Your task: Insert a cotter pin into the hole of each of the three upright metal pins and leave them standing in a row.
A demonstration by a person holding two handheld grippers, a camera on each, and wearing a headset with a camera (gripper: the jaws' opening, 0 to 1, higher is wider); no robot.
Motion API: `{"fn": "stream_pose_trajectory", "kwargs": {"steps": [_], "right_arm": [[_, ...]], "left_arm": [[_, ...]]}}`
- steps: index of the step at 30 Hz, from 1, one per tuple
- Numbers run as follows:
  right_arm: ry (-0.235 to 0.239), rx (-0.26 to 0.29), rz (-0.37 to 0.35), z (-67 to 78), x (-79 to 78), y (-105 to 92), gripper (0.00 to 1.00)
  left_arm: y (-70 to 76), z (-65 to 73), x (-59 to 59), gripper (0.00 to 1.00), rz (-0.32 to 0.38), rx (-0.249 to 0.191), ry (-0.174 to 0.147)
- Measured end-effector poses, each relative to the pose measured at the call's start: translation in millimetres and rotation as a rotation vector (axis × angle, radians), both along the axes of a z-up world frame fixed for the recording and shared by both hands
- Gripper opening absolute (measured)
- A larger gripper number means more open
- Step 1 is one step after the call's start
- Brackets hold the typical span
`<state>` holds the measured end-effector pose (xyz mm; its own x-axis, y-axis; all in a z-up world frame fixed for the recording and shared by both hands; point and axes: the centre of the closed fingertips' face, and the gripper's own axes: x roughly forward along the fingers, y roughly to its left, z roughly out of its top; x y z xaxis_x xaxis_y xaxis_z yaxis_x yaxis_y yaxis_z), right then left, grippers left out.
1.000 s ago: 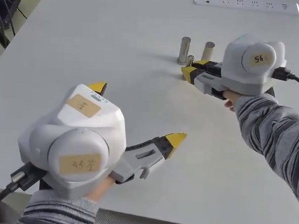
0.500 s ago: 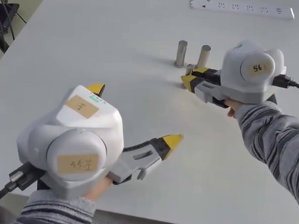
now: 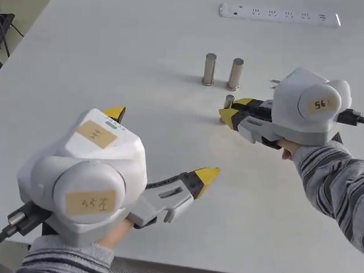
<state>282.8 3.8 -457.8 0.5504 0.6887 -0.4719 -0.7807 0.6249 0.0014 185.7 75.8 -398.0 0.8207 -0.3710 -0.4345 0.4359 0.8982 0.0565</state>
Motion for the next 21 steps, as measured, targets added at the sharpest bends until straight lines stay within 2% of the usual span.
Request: {"fn": "stream_pose_trajectory", "kwargs": {"steps": [13, 21], "right_arm": [[-0.002, -0.013, 0.045, -3.7, -19.9, -1.1, 0.04], [-0.027, -0.017, 0.071, -4.4, -22.5, -1.8, 0.04]], "left_arm": [[-3.0, 1.4, -2.5, 0.94, -0.009, 0.002, -0.003], [-4.8, 1.0, -4.3, 0.94, -0.016, 0.001, 0.001]]}}
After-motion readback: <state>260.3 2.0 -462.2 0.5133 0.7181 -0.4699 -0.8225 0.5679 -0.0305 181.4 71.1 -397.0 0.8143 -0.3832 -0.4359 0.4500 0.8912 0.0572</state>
